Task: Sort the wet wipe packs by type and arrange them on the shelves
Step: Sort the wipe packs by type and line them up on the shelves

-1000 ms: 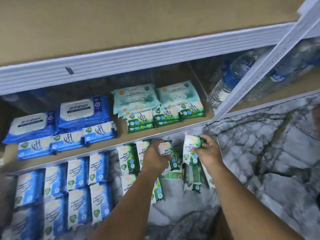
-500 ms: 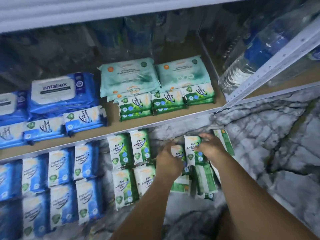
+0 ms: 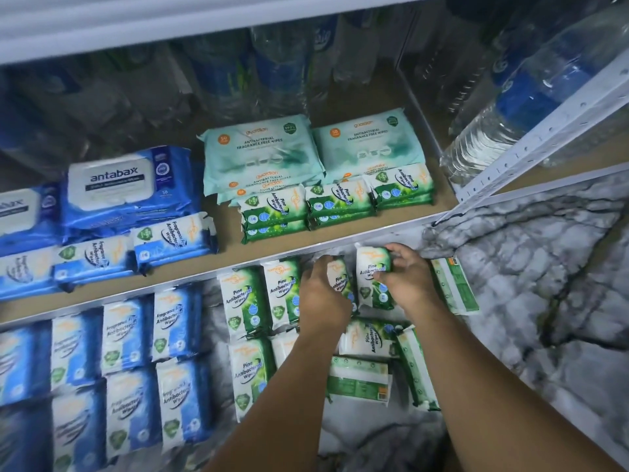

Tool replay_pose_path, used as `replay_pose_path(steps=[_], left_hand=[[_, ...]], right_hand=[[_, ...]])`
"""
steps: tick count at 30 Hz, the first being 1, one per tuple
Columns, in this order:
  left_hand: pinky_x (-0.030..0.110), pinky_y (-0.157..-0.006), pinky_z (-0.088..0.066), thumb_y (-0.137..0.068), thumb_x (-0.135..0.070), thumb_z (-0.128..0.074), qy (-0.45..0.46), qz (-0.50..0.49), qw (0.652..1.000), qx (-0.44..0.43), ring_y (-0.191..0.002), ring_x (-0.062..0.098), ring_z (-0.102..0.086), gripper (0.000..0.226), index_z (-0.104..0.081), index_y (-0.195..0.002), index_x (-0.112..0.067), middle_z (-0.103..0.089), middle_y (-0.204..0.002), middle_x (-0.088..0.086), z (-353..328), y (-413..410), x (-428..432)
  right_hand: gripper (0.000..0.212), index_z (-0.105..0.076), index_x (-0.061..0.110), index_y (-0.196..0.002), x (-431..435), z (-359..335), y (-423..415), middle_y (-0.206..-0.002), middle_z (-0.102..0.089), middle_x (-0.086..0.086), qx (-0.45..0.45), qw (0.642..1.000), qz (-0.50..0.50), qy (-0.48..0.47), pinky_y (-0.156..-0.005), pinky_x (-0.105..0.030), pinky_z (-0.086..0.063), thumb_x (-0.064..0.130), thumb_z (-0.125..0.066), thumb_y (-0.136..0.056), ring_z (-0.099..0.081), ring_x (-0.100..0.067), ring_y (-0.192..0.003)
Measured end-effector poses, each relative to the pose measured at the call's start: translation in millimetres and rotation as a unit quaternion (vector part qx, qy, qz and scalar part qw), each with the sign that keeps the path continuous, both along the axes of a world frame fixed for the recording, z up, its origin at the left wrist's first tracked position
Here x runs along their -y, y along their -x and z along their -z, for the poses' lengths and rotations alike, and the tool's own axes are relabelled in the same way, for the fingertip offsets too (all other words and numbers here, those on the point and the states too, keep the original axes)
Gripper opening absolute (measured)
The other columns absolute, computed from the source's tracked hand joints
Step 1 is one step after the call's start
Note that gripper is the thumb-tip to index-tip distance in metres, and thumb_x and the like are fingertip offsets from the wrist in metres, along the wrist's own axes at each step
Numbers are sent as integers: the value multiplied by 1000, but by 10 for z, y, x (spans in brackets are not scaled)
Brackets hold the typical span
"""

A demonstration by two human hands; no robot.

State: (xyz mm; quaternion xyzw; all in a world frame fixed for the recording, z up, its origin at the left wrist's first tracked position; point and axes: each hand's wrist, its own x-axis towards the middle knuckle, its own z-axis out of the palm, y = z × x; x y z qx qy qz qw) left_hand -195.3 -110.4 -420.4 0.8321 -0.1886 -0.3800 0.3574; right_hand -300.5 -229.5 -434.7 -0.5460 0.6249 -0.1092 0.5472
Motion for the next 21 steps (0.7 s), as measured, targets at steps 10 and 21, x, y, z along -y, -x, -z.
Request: replay_pose_path(steps=[10, 21], left_hand=[[42, -68, -59, -79, 12, -53, -132, 129, 973, 139, -90, 33, -66, 68, -40, -140, -17, -62, -107, 15, -42, -130, 170], [38, -69, -54, -91, -4, -58, -218, 223, 925, 216, -101, 33, -67, 60, -33, -145, -11, -60, -118, 15, -51, -254, 195]], right_hand=[[60, -61, 22, -136, 6, 130, -61, -110, -68, 3, -30, 996, -61, 59, -65, -11, -48, -6, -72, -85, -65, -9, -87], [70, -52, 22, -145, -29, 153, -77, -122, -54, -6, -65, 989, -89, 98, -80, -25, -56, -10, -67, -85, -63, -19, -98]])
